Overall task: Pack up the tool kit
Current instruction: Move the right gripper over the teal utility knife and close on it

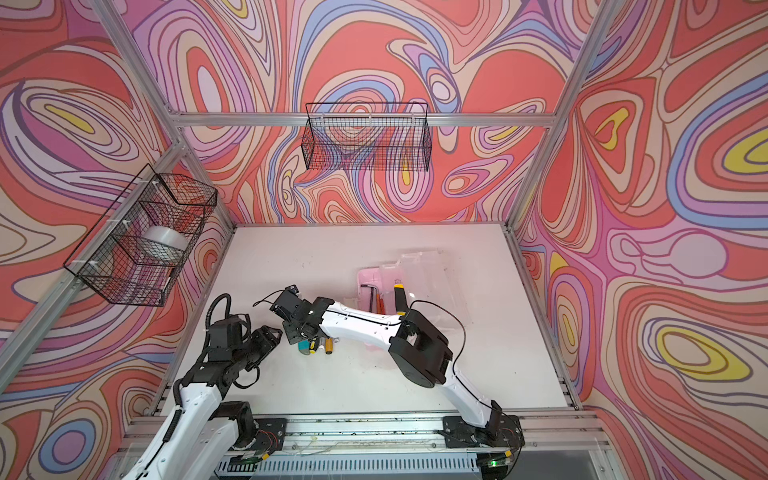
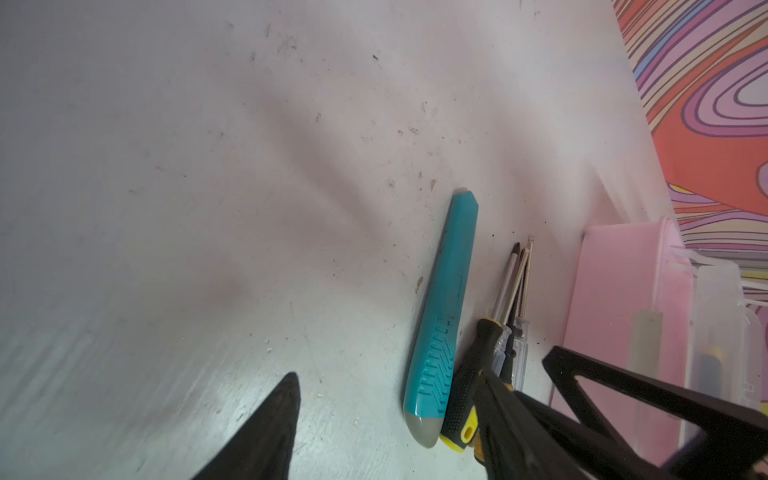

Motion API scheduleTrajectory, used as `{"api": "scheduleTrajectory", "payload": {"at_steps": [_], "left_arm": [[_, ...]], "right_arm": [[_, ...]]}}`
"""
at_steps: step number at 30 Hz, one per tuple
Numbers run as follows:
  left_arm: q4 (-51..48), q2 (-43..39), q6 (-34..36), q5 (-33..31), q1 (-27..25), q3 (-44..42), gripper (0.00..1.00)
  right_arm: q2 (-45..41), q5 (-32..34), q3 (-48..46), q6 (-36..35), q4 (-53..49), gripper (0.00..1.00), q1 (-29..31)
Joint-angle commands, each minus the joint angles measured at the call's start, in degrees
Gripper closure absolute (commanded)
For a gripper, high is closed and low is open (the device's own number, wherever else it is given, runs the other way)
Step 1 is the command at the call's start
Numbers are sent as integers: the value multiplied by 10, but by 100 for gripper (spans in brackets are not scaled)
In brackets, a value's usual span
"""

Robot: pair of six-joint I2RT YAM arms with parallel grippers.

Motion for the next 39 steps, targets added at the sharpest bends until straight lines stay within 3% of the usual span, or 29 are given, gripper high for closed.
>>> {"api": "scheduleTrajectory", "payload": {"at_steps": [1,18,39], "left_arm": [[-21,-15,-12,-5,13,-10,33],[-3,-26,-27,3,20,-31,33],[-16,-24,2,-15,21,-8,35]], "right_arm": [[35,6,38,10,-33,38,1],[124,28,123,-1,-73,42,0],[124,28,109,3,-69,58,1]]}}
